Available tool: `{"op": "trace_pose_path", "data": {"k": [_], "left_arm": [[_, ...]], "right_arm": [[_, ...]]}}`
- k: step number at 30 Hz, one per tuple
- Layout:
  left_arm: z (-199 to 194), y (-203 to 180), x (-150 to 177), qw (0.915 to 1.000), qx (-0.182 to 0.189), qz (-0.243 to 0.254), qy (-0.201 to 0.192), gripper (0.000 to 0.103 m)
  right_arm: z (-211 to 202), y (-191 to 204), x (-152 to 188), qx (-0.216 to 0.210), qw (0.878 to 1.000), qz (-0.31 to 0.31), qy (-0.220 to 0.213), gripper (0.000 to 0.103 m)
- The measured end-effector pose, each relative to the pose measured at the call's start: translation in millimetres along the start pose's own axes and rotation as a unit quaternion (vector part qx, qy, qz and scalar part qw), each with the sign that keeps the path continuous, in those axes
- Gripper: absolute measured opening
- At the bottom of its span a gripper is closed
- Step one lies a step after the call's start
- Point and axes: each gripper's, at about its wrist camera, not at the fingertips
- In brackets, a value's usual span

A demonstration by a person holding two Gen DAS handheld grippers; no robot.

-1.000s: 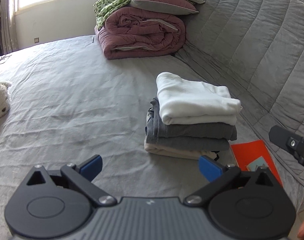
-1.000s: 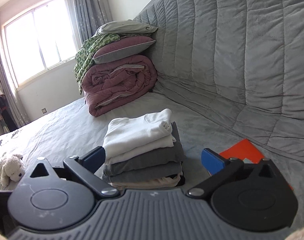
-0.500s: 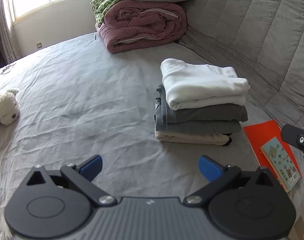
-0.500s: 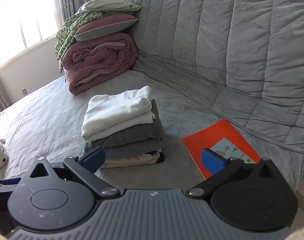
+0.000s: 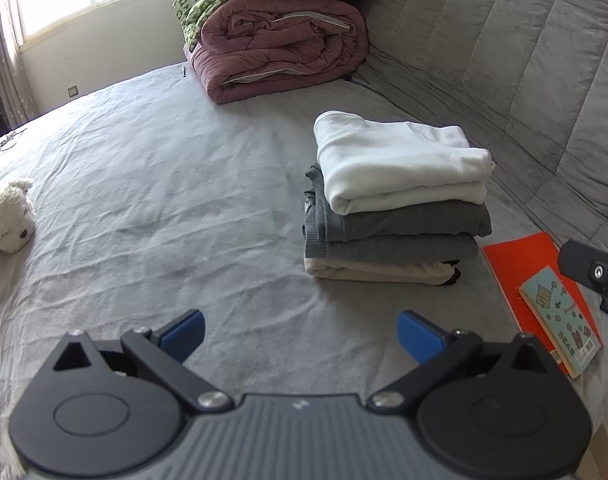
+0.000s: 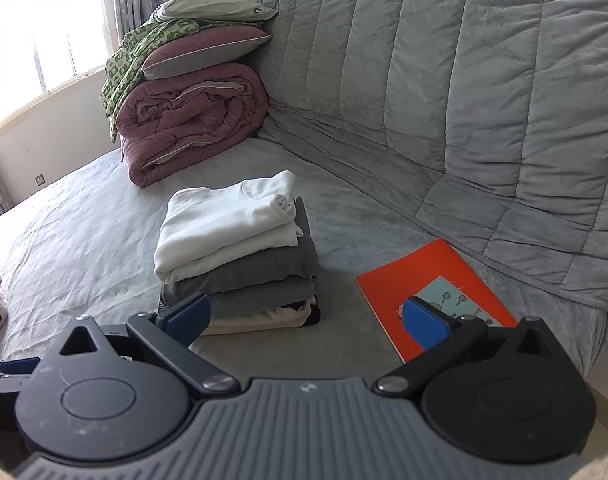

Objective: Fold clothes

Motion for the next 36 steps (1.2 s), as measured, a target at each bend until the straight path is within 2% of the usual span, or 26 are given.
{"op": "trace_pose_path", "data": {"k": [36], "left_arm": [[-4.1, -1.3, 1.6, 0.9999, 0.007, 0.007, 0.006, 0.103]], "right_arm": [[-5.9, 8.1, 3.6, 0.014, 1.000, -0.015, 0.002, 0.103]]}}
Point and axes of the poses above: each gripper's, at about its wrist camera, not at the fingertips, and z roughly the way its jaws point, y to its left, x to its underside, and after that the axes turned 7 degrees about y, right-handed
